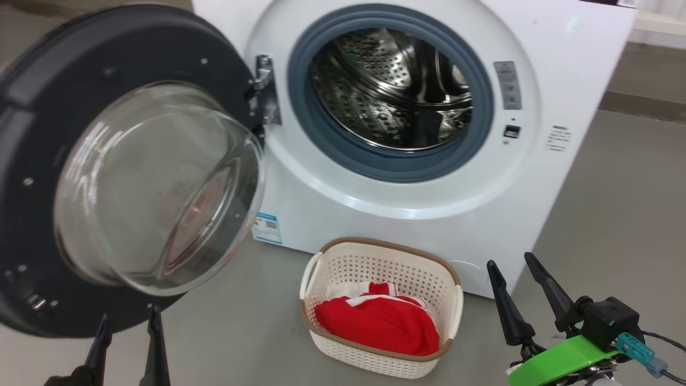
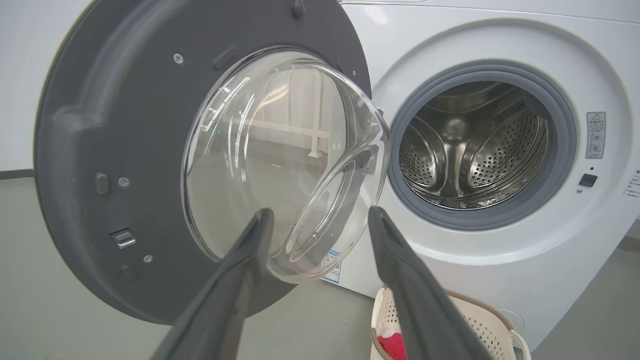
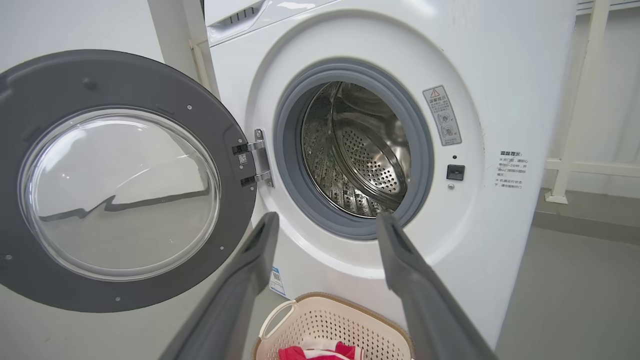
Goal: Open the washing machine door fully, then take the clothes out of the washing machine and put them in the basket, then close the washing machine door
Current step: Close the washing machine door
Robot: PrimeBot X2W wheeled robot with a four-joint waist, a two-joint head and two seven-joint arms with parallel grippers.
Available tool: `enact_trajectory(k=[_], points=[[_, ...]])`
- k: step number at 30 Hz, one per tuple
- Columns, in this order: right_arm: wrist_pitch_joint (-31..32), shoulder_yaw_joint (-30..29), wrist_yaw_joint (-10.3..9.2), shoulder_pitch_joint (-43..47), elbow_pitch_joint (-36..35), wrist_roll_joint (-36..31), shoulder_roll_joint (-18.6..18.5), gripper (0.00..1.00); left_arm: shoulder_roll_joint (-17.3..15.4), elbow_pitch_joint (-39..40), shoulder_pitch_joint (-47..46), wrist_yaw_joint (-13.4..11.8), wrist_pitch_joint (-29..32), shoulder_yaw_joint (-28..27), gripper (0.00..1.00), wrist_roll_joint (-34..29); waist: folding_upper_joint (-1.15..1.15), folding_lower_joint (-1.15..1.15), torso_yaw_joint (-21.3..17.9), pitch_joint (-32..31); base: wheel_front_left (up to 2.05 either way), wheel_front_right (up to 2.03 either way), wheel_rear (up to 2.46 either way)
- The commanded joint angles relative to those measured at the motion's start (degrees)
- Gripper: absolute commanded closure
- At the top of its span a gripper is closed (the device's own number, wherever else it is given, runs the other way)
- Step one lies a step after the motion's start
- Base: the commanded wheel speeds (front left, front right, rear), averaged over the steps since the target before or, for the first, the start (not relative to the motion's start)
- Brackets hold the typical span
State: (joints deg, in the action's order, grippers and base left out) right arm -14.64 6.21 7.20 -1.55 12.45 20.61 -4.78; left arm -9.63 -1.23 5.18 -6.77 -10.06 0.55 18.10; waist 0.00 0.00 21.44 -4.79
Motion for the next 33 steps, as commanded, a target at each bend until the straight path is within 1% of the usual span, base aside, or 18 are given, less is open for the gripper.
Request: enact_trajectory(k=[1,5,11,20,28,29,30,33], points=[[-0.36,1.24,0.29,-2.73,-1.69,0.26,-0.13,0.0,-1.08,1.83,-0.83,-0.5,0.15,-2.17,0.0,-0.75,0.0,0.0,2.63,-0.3,0.0,0.0,0.0],[-0.36,1.16,0.29,-3.16,-1.84,0.21,0.19,0.0,-1.24,2.6,-0.58,-0.95,0.23,-2.44,0.0,-0.64,0.0,0.0,4.78,0.0,0.0,0.0,0.0],[-0.36,2.26,0.29,-4.92,-1.51,0.18,0.33,0.0,-0.95,3.82,0.71,-2.07,-0.32,-3.38,0.0,-0.16,0.0,0.0,5.71,1.08,0.0,0.0,0.0],[-0.36,3.42,0.29,-5.97,-0.92,0.53,-0.05,0.0,-0.93,4.28,1.69,-2.61,-0.36,-3.86,0.0,0.65,0.0,0.0,6.02,1.51,0.0,0.0,0.0],[-0.36,3.06,0.29,-5.47,-0.45,1.01,-0.15,0.0,-1.28,3.68,1.27,-2.58,-0.06,-3.44,0.0,0.84,0.0,0.0,5.75,1.22,0.0,0.0,0.0],[-0.36,3.0,0.29,-5.39,-0.42,1.04,-0.1,0.0,-1.52,3.65,1.18,-2.55,-0.05,-3.3,0.81,0.6,0.0,0.0,5.68,1.14,0.0,0.0,0.0],[-0.36,2.84,0.29,-5.31,-0.41,1.09,-0.05,0.0,-1.81,3.76,0.98,-2.64,-0.28,-3.22,1.0,0.16,0.0,0.0,5.63,1.08,0.0,0.0,0.0],[-0.36,2.14,0.29,-5.08,-0.42,1.25,0.17,0.0,-2.94,4.69,-1.42,-4.12,-1.32,-4.02,1.0,-1.58,0.0,0.0,5.63,1.06,0.0,0.0,0.0]])
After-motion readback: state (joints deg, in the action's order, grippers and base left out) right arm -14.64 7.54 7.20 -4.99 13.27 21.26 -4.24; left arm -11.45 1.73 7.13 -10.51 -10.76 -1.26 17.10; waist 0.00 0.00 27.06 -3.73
